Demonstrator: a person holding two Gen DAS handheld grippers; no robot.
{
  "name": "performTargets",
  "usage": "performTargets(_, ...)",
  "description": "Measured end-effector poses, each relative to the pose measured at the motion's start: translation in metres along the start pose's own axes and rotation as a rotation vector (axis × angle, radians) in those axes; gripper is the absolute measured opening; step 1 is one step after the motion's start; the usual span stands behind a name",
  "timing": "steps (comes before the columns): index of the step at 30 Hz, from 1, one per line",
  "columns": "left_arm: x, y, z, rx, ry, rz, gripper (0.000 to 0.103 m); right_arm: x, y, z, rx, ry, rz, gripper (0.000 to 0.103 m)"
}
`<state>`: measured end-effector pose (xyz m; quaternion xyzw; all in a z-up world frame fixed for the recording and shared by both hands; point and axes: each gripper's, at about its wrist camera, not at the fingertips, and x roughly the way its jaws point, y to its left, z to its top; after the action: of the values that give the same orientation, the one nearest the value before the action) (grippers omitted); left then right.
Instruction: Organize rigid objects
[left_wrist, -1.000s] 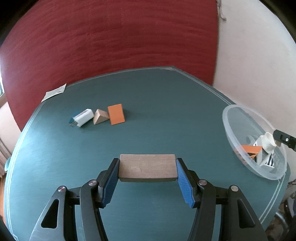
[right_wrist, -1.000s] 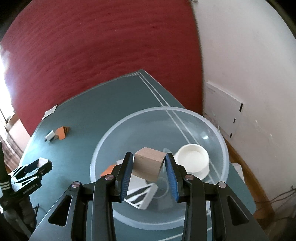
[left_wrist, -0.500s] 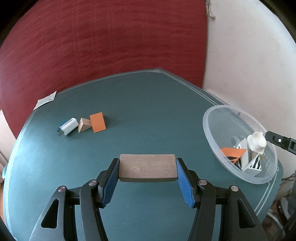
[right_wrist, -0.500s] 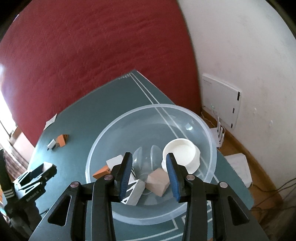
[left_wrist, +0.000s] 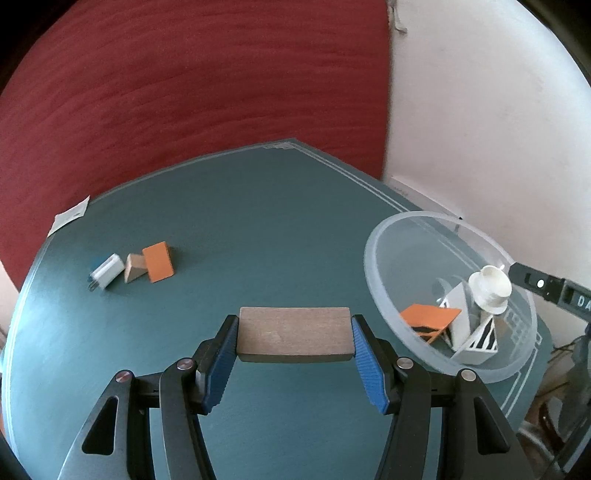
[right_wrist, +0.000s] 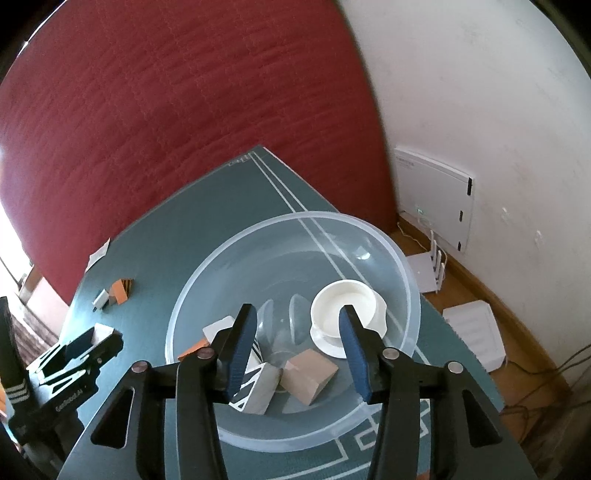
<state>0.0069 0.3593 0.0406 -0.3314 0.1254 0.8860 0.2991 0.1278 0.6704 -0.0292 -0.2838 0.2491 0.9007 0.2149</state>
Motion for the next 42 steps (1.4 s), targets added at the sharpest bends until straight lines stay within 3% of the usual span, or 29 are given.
performTargets(20,0.034,-0.053,0.036,0.094,-0.005,-0.079,0.063,0.004,-0.005,-0.003,0.005,0.018,0.004,0.048)
performTargets(22,0.036,-0.056,0.038,0.095,-0.006,-0.087,0.068,0.004,-0.003,-0.004,0.000,0.019,-0.001,0.048)
performTargets(24,0.034,-0.055,0.039,0.089,-0.023,-0.087,0.085,0.003,-0.002,-0.005,-0.004,0.015,-0.007,0.048)
performTargets(25,0.033,-0.054,0.038,0.085,-0.029,-0.089,0.086,0.003,-0.002,-0.005,-0.003,0.014,-0.006,0.048)
performTargets(42,0.031,-0.016,0.012,-0.041,0.008,-0.044,0.087,0.002,-0.003,-0.008,-0.019,0.018,-0.012,0.048)
